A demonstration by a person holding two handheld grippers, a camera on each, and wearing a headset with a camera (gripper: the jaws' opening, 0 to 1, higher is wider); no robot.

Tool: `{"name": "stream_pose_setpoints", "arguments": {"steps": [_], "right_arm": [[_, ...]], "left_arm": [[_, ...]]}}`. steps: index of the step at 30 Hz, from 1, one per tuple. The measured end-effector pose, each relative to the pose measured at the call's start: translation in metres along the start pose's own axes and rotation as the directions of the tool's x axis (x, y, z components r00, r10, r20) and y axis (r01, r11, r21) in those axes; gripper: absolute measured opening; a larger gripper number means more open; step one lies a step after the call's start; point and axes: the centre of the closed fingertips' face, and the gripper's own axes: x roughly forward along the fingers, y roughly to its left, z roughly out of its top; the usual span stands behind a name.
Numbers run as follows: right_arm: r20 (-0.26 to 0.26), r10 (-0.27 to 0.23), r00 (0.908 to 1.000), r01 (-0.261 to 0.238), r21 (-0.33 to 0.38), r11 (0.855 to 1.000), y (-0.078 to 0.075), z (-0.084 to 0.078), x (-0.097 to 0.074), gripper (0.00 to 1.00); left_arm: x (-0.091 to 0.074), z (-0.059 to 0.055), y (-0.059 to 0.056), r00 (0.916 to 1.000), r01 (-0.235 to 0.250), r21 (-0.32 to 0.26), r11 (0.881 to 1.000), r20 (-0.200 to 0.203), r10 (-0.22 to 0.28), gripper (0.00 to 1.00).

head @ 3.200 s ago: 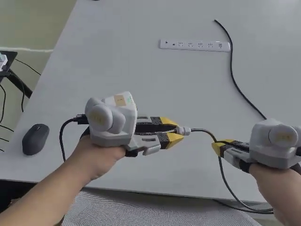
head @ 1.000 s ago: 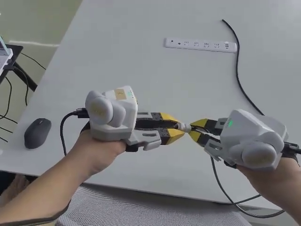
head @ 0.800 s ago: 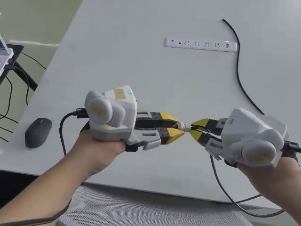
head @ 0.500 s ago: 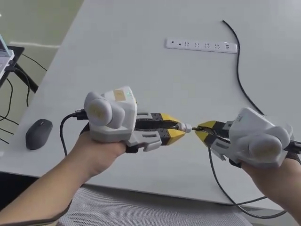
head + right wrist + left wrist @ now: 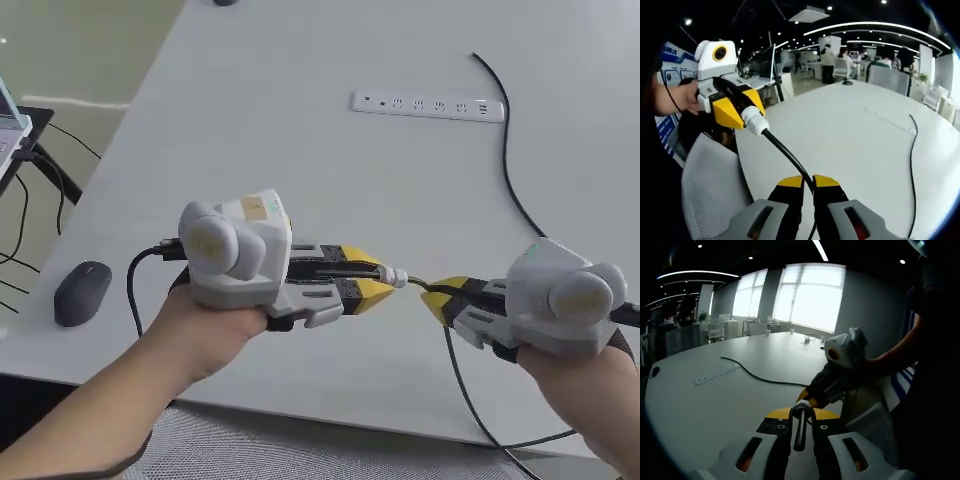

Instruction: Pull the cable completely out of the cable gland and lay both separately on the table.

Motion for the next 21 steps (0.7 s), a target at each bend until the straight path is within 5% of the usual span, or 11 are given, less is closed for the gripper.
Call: {"name": "stream_pose_setpoints", "arguments": {"steps": [9, 15, 21], "right_arm": [[-0.048, 0.005, 0.9988, 0.006, 0.216, 0.976, -0.013, -0.025, 0.005, 0.01], [-0.069, 0.007, 0.9976, 0.012, 0.273, 0.962, -0.016, -0.033, 0.007, 0.02], [-0.075, 0.012, 0.9971, 0.007, 0.258, 0.966, -0.015, -0.033, 0.008, 0.02]], "left_arm": [[-0.001, 0.000, -0.001, 1.0000, -0.009, -0.008, 1.000, -0.001, 0.009, 0.15], [0.001, -0.002, 0.001, 0.9999, -0.010, -0.011, 1.000, -0.004, 0.010, 0.15], [0.002, -0.003, 0.005, 0.9999, -0.014, -0.019, 1.000, -0.002, 0.014, 0.15]]}}
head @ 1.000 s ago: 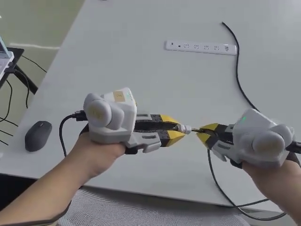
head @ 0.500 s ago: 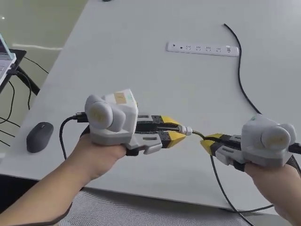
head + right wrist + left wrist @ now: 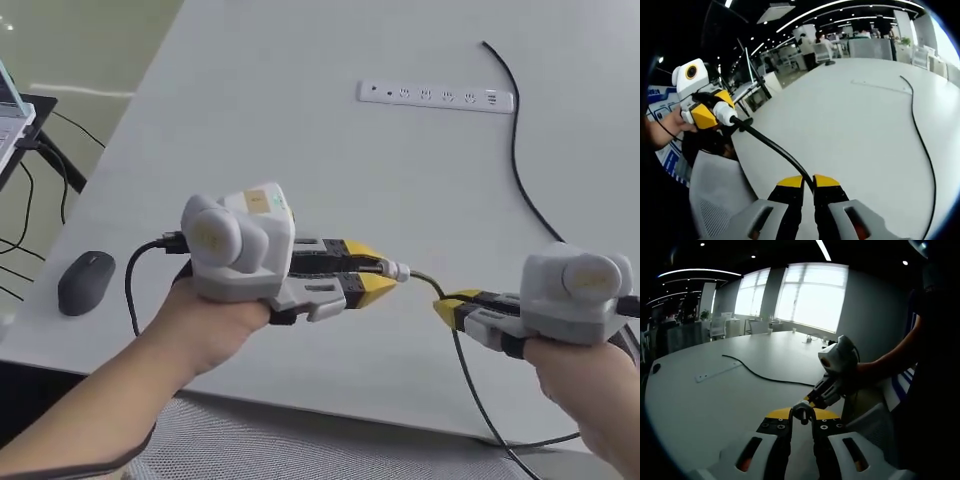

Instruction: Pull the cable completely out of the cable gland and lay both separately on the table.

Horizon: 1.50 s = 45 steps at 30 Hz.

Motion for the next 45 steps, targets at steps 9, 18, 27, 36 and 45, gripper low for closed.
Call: {"name": "stream_pose_setpoints", "arguments": {"steps": [9, 18, 27, 36, 45], "right_arm": [[0.004, 0.015, 0.9999, -0.014, -0.072, 0.997, 0.003, 0.000, -0.002, 0.02], [-0.001, 0.003, 1.0000, -0.003, -0.109, 0.994, 0.010, 0.001, -0.008, 0.06], [0.039, 0.008, 0.9992, 0.003, -0.287, 0.958, 0.025, 0.021, -0.021, 0.20], [0.058, 0.056, 0.9967, -0.011, -0.594, 0.805, 0.067, 0.054, -0.023, 0.19], [0.066, 0.068, 0.9955, -0.009, -0.651, 0.759, 0.075, 0.062, -0.020, 0.12]], "left_arm": [[-0.001, 0.000, 0.003, 1.0000, -0.005, -0.003, 1.000, 0.005, 0.005, 0.15], [-0.003, 0.002, -0.002, 1.0000, 0.002, -0.004, 1.000, 0.005, -0.002, 0.15], [-0.004, 0.000, -0.001, 1.0000, 0.003, -0.011, 1.000, 0.007, -0.003, 0.15], [-0.003, 0.001, 0.000, 0.9999, 0.007, -0.019, 1.000, 0.010, -0.007, 0.15], [-0.003, 0.001, 0.001, 0.9999, 0.008, -0.020, 1.000, 0.008, -0.007, 0.15]]}}
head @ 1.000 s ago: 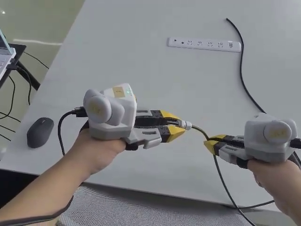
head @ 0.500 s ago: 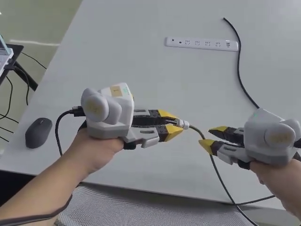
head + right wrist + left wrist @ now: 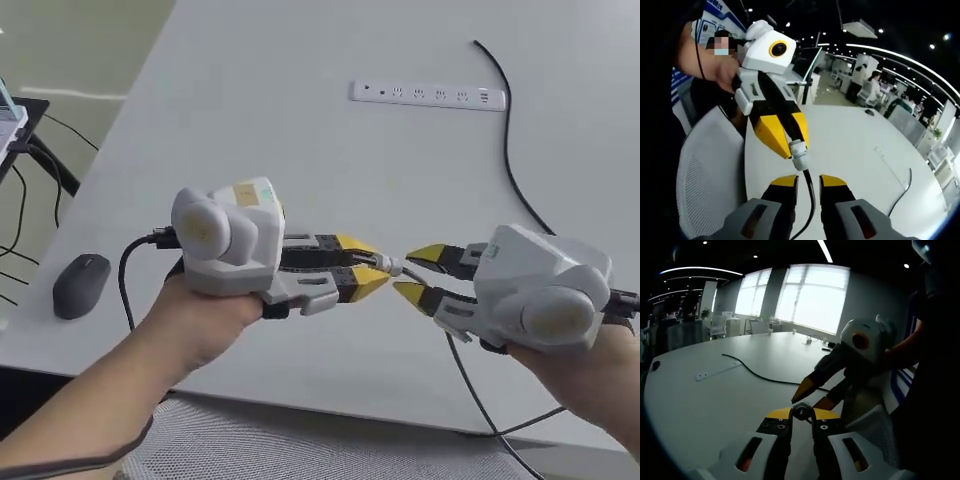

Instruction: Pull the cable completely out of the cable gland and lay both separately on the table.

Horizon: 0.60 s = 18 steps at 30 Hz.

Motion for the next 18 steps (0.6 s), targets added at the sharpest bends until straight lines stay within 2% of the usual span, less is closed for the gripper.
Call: {"name": "stream_pose_setpoints", "arguments": {"steps": [7, 18], "right_arm": [[0.007, 0.018, 0.9998, -0.017, -0.018, 1.000, 0.0031, 0.0028, 0.0021, 0.03], [0.014, 0.011, 0.9998, -0.011, -0.008, 1.000, 0.0020, 0.0022, 0.0022, 0.00]], "left_arm": [[-0.0001, 0.0006, -0.0008, 1.0000, 0.002, 0.000, 1.000, 0.001, -0.002, 0.15], [0.0000, 0.0009, -0.0007, 1.0000, 0.004, 0.000, 1.000, 0.001, -0.004, 0.15]]}}
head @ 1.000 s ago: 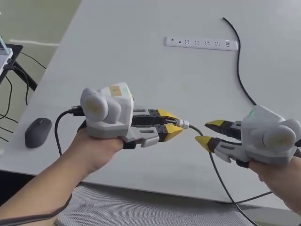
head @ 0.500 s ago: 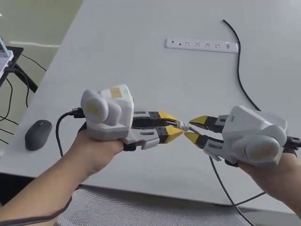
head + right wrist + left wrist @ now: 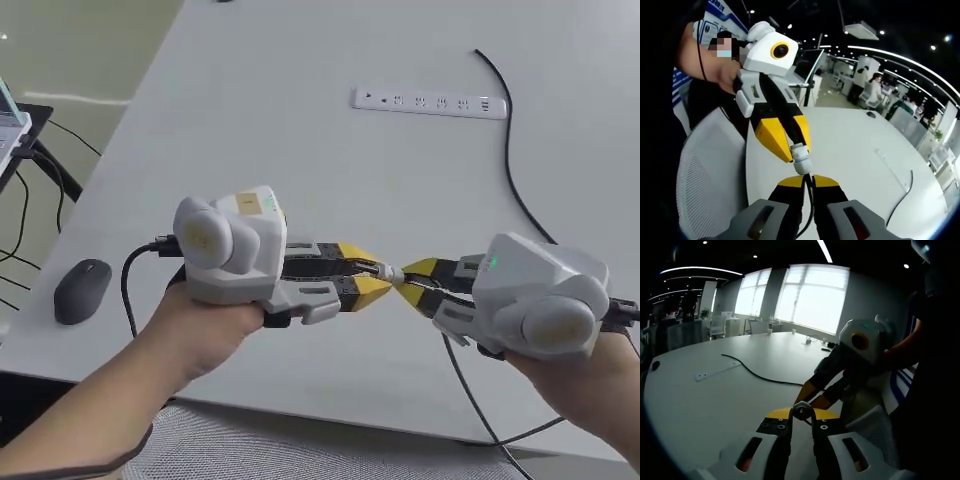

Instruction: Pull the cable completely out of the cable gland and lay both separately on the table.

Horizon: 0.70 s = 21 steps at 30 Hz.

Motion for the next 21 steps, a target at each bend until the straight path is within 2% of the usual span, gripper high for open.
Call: {"name": "stream_pose_setpoints", "arguments": {"steps": [3, 12, 21], "right_arm": [[0.000, -0.003, 1.0000, 0.003, 0.002, 1.000, 0.000, 0.000, 0.000, 0.00], [-0.024, -0.026, 0.9994, 0.026, 0.037, 0.999, -0.008, -0.013, 0.001, 0.00], [-0.052, -0.042, 0.9978, 0.047, 0.109, 0.993, -0.018, -0.031, 0.003, 0.00]], "left_arm": [[0.000, 0.000, 0.001, 1.0000, 0.000, 0.000, 1.000, -0.001, 0.000, 0.15], [-0.001, 0.003, 0.003, 0.9998, -0.008, -0.005, 1.000, 0.016, 0.008, 0.15], [-0.002, 0.007, 0.004, 0.9994, -0.011, -0.015, 1.000, 0.034, 0.011, 0.15]]}}
